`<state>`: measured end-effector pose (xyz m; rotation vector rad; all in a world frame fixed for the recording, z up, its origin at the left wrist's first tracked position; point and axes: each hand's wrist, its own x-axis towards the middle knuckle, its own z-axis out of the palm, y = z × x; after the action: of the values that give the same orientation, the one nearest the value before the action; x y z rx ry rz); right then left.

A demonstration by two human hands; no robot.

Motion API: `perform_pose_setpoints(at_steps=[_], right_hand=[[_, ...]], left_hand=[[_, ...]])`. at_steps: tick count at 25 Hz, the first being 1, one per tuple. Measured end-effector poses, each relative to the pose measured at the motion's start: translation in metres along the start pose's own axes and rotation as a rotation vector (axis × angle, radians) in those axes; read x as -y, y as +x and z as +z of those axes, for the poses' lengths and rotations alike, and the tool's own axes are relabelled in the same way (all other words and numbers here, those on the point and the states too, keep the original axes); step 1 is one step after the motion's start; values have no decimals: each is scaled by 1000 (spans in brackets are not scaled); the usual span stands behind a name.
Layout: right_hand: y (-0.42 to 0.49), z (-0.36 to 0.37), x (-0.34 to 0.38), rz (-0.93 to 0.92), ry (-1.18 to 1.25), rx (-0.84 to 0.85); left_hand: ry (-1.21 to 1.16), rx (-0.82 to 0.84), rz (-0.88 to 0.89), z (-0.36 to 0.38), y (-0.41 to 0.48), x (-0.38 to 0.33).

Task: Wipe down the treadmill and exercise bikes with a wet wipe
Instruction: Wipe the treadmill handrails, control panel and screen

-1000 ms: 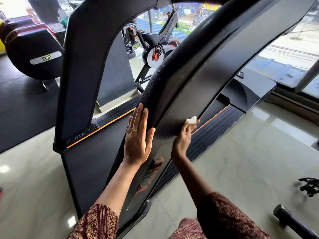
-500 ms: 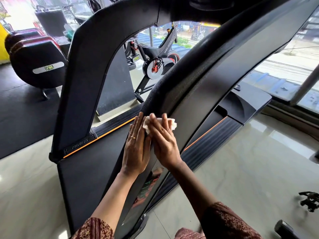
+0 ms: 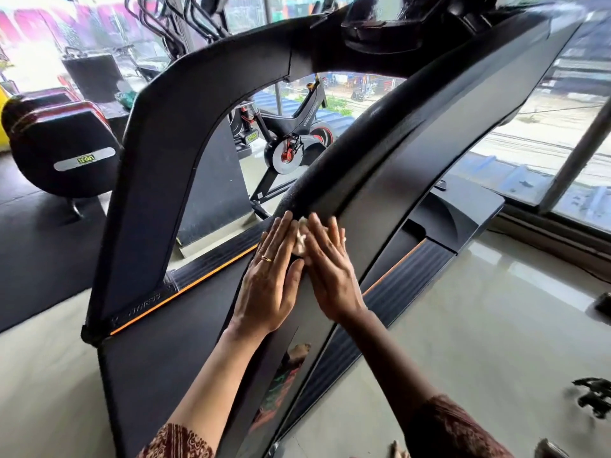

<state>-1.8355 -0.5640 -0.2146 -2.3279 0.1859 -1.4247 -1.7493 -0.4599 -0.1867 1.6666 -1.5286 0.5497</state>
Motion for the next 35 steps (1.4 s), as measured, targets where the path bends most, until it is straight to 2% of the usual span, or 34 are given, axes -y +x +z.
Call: perform_pose_setpoints(at_steps=[2, 3, 6, 8, 13, 15, 18, 20, 22, 25, 26, 28, 31, 32, 33, 35], right_hand=[[2, -4, -13, 16, 13, -36], [16, -8, -19, 89, 49, -99], [63, -27, -36, 533, 253, -368], [55, -19, -33, 621, 326, -387], [-67, 33, -1, 345, 228, 12], [-49, 20, -27, 314, 153, -21], [14, -16, -71, 498, 89, -369], [35, -29, -79, 554, 123, -478], [15, -20, -62, 432, 117, -419], [-56, 11, -49, 112, 169, -88], [-65, 13, -58, 65, 185, 3], [-49, 1, -86, 144, 187, 10], [-3, -27, -122, 375, 163, -172], [2, -31, -128, 349, 164, -149], [-1, -31, -130, 230, 154, -61], [-28, -28, -138, -170, 100, 209]], left_hand=[[41, -2, 53, 2, 9, -1], [73, 3, 78, 2, 15, -3], [187, 17, 138, 7, 31, -14], [266, 27, 142, 13, 35, -20], [524, 83, 240, 24, 22, -16], [572, 83, 268, 26, 15, -15], [628, 47, 228, 31, 11, -19], [643, 15, 188, 36, 10, -22], [648, -15, 125, 44, 7, -26], [654, -69, 23, 63, 1, -36], [655, -80, 6, 69, 0, -39], [684, -91, -24, 76, -3, -42], [804, -127, -119, 88, -3, -47], [839, -144, -147, 95, -3, -48], [862, -161, -170, 101, -2, -49], [896, -201, -208, 113, -1, -48]])
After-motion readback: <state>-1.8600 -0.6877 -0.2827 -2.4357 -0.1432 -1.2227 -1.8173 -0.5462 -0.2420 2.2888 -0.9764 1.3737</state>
